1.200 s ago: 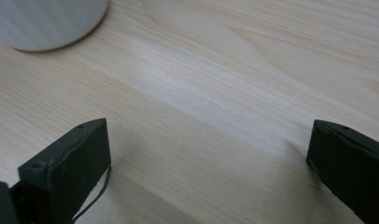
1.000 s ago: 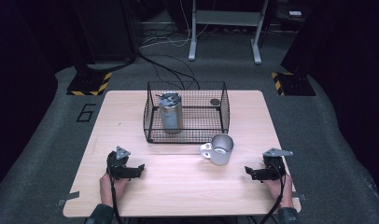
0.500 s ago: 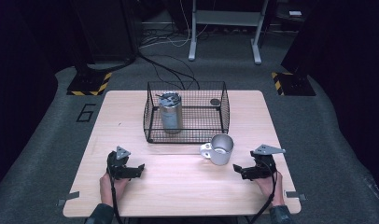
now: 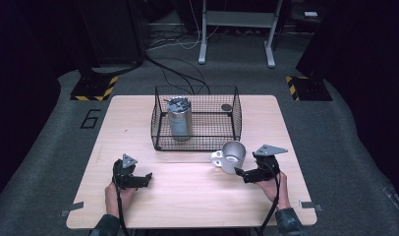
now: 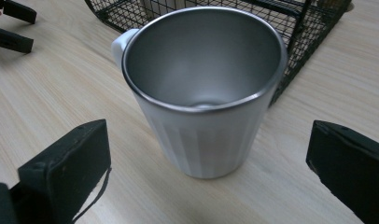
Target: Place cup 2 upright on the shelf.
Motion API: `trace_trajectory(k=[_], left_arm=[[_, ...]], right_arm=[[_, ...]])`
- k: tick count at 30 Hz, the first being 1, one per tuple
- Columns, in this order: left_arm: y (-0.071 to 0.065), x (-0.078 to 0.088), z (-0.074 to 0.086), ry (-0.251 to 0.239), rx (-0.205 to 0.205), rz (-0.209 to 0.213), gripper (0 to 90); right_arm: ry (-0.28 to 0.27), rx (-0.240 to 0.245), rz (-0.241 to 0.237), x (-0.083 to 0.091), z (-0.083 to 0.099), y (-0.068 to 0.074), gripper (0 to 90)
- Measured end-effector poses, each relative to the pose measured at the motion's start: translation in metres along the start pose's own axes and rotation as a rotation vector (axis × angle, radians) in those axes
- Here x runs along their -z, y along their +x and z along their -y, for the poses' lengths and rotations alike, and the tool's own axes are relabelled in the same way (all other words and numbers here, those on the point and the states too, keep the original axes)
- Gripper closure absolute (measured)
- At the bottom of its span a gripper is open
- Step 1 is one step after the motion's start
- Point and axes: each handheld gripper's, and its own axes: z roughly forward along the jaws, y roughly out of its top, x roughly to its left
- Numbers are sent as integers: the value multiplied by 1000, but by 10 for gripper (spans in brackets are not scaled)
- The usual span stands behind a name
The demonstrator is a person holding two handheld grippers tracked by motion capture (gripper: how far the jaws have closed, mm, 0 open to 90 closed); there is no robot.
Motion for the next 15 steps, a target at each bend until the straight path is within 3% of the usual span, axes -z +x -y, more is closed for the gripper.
trace_trajectory(k=[2, 15], left_arm=[[1, 0, 0, 2, -13, -2, 51], [0, 0, 0, -1, -3, -4, 57]], right_arm=[[1, 13, 9, -3, -4, 2, 0], [-1, 18, 0, -23, -17, 3, 27]])
